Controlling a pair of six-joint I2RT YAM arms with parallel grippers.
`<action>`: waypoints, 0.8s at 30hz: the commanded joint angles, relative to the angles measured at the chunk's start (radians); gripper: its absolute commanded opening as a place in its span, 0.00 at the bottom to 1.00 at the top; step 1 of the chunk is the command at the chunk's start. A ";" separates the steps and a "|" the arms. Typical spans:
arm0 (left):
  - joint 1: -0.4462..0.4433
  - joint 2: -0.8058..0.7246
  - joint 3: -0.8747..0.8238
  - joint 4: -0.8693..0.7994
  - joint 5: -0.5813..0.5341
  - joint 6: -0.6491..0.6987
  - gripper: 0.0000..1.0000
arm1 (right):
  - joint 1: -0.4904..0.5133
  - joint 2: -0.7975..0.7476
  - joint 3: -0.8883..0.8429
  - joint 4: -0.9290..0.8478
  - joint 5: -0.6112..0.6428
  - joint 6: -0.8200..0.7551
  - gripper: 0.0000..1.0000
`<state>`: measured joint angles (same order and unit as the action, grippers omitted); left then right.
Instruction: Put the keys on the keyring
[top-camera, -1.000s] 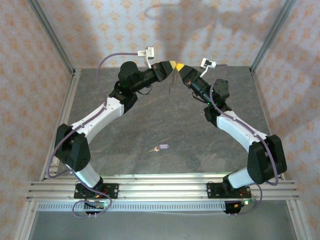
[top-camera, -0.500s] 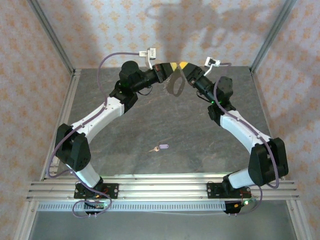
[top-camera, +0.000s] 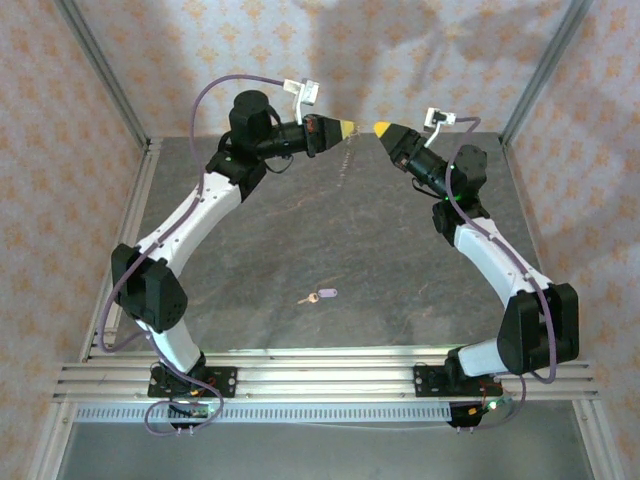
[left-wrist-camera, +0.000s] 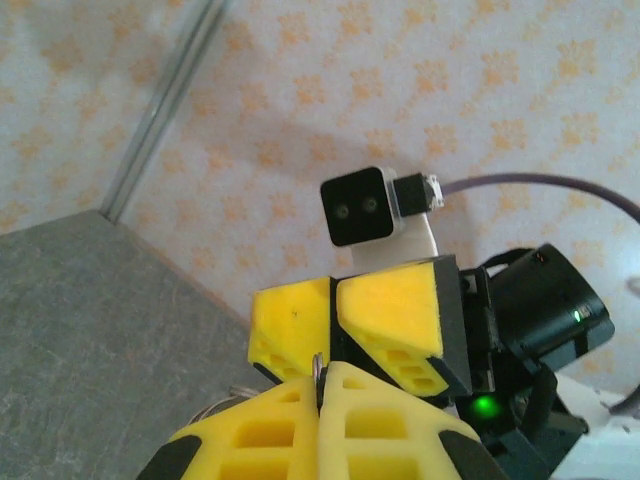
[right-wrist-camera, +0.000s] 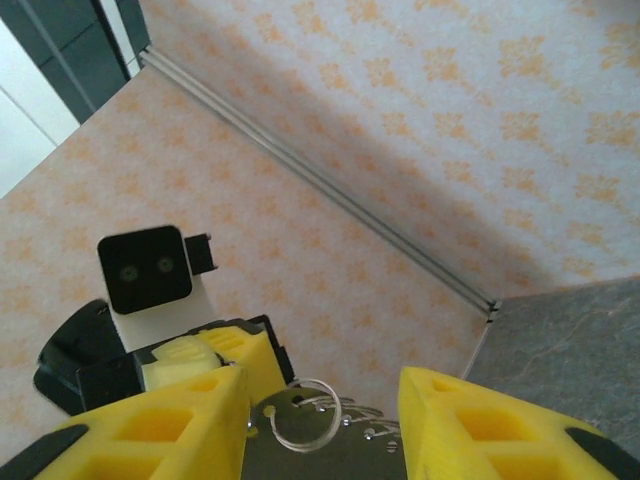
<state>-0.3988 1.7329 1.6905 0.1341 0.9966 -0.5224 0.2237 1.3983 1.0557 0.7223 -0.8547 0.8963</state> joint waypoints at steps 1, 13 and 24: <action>0.011 0.027 0.065 -0.061 0.126 0.068 0.00 | 0.009 -0.019 0.040 0.081 -0.069 0.021 0.44; 0.011 0.053 0.103 -0.099 0.163 0.086 0.00 | 0.079 0.005 0.050 0.092 -0.047 0.012 0.41; 0.011 0.042 0.084 -0.059 0.134 0.069 0.00 | 0.085 -0.007 0.010 0.101 -0.028 0.009 0.34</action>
<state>-0.3965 1.7889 1.7535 0.0311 1.1263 -0.4511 0.2989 1.4017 1.0668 0.7498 -0.8864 0.9123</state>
